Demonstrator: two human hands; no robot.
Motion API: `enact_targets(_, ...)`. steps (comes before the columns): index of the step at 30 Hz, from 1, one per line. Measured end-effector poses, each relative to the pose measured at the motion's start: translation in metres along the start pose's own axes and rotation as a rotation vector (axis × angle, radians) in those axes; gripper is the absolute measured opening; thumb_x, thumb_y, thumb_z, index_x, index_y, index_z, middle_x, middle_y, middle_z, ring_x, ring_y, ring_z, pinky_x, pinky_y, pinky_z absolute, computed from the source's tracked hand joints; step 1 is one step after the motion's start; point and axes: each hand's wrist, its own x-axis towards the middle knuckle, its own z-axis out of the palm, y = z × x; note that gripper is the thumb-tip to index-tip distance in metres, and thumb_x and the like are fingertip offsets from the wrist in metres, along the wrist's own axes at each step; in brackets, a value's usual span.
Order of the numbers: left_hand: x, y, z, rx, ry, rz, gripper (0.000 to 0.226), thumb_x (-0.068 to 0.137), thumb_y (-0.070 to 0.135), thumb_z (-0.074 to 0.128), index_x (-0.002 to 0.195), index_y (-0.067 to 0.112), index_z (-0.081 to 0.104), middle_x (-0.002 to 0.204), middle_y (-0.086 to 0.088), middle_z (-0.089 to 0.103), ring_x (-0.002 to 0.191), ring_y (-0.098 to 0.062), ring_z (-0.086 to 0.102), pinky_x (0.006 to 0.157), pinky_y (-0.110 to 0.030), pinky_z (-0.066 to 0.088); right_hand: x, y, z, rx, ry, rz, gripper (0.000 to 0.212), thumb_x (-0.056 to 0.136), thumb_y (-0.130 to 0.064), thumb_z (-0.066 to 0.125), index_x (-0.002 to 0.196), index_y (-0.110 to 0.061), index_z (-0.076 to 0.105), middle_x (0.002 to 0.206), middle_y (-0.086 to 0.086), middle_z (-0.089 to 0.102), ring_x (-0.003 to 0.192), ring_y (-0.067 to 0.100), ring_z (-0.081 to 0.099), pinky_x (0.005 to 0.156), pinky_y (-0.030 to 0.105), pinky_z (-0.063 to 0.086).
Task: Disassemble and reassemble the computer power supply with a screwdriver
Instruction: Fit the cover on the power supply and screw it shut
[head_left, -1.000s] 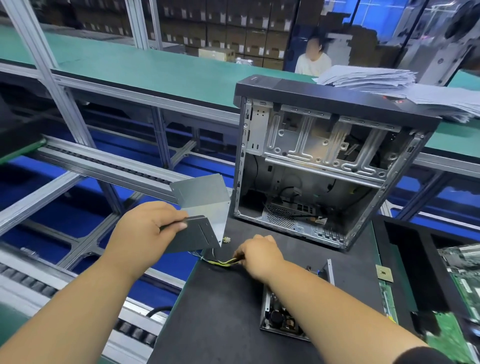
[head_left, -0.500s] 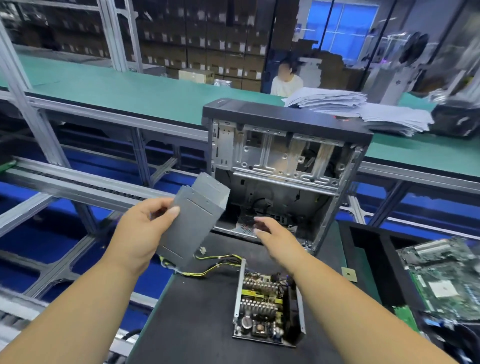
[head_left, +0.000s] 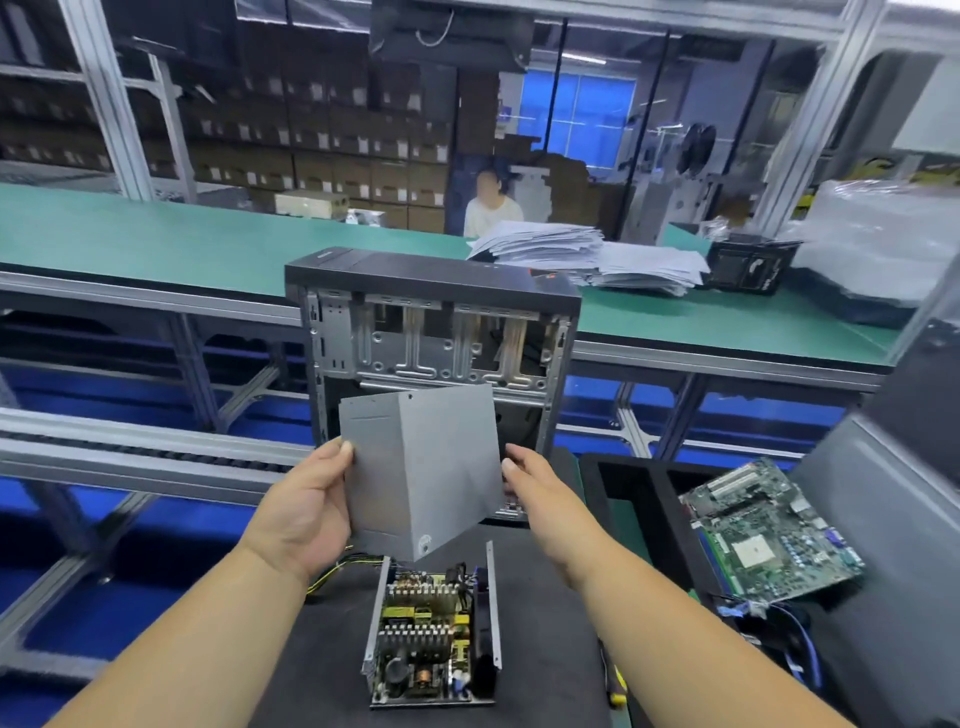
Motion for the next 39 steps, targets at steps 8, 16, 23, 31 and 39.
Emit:
enact_targets(8,-0.003,-0.019,0.027,0.146,-0.095,-0.045,0.042,0.1,0.006,0.04,0.089,0.013,0.08,0.098,-0.005,0.076,0.089,-0.011,0.072,0.068,-0.02,0.057,-0.012,0.003,-0.02,0.145,-0.113,-0.028,0.147,0.043,-0.063,0.088,0.151,-0.048,-0.011,0.161,-0.002,0.019,0.141,0.018,0.034,0.113,0.039,0.033)
enact_targets(16,-0.007,-0.032,0.054,0.386,-0.191,-0.046,0.031,0.1,0.015,0.046,0.101,0.017,0.077,0.109,-0.011,0.074,0.097,-0.019,0.07,0.079,-0.033,0.053,-0.014,0.008,-0.017,0.202,-0.053,-0.006,0.17,0.02,-0.067,0.091,0.148,-0.051,-0.02,0.163,-0.009,0.008,0.145,0.022,0.026,0.118,0.049,0.028)
enact_targets(23,-0.01,-0.028,0.07,0.676,-0.135,-0.007,0.026,0.092,0.036,0.064,0.117,0.038,0.067,0.113,0.011,0.07,0.11,-0.019,0.061,0.082,-0.038,0.047,-0.024,0.007,-0.022,0.501,0.008,0.019,0.147,0.048,-0.036,0.096,0.152,-0.05,-0.007,0.151,-0.002,0.04,0.128,0.025,0.05,0.11,0.054,0.037)
enact_targets(31,-0.025,-0.055,0.065,0.261,-0.335,-0.504,0.087,0.058,0.082,0.069,0.133,0.041,0.056,0.132,0.002,0.064,0.131,-0.031,0.046,0.114,-0.056,0.021,-0.028,0.001,-0.025,0.859,0.059,0.159,0.105,0.052,-0.043,0.089,0.144,-0.031,0.04,0.134,0.018,0.057,0.119,0.04,0.056,0.089,0.064,0.051)
enact_targets(39,-0.02,-0.066,0.064,0.223,-0.341,-0.418,0.09,0.049,0.077,0.075,0.131,0.047,0.054,0.132,0.005,0.064,0.125,-0.035,0.054,0.104,-0.062,0.035,-0.027,-0.005,-0.021,0.908,0.045,0.245,0.119,0.047,-0.048,0.088,0.15,-0.031,0.032,0.135,0.019,0.057,0.116,0.039,0.06,0.086,0.059,0.054)
